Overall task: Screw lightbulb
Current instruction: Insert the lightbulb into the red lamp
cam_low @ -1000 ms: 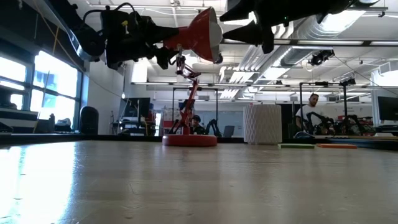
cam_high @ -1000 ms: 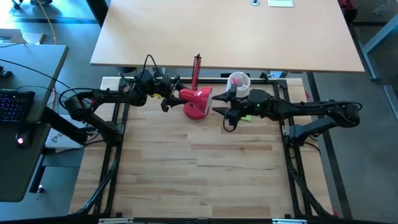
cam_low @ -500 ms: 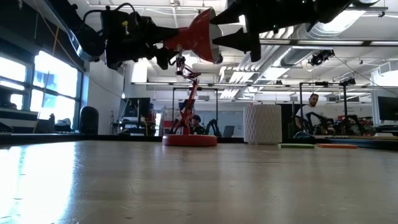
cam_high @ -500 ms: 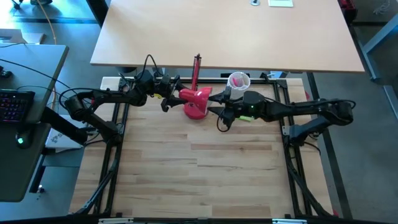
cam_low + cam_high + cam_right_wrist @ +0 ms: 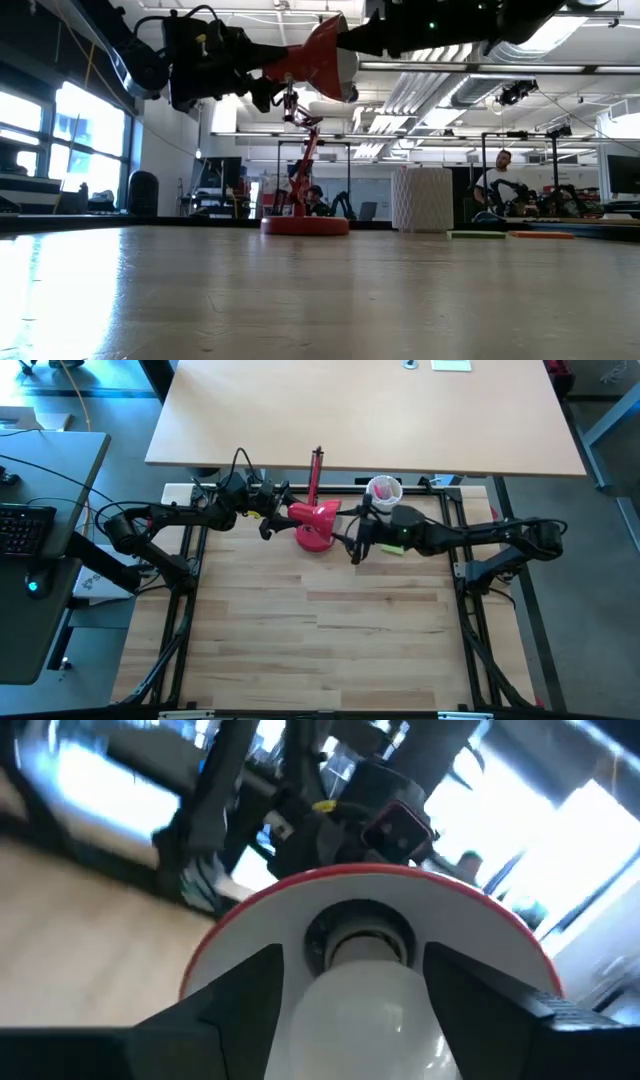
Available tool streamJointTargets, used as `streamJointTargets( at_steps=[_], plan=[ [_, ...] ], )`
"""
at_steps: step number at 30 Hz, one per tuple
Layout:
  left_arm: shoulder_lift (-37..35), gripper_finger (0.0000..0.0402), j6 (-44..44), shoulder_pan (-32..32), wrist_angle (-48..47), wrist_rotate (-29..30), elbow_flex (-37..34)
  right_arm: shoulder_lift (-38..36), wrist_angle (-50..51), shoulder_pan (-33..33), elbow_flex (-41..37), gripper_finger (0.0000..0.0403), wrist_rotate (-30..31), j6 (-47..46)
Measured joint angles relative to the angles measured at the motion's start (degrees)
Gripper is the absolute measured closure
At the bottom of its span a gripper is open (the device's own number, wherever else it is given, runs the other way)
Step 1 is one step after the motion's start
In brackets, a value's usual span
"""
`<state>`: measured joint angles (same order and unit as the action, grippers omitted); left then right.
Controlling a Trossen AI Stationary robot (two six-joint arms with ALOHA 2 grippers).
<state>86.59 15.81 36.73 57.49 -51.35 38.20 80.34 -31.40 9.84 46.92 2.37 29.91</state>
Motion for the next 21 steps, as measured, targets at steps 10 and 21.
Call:
streamJointTargets(
  at_steps=[10,21],
  plan=[
    [0.00,0.0144,0.16,0.02,0.04,-0.04,0.00,-0.10,-3.54,4.40,0.00,0.0167,-8.02,-43.98],
    [0.00,0.0144,-0.15,-0.02,-0.56,-0.11,0.09,-8.48,6.72,9.07,-0.09,0.0167,-13.40,-25.84]
  ],
)
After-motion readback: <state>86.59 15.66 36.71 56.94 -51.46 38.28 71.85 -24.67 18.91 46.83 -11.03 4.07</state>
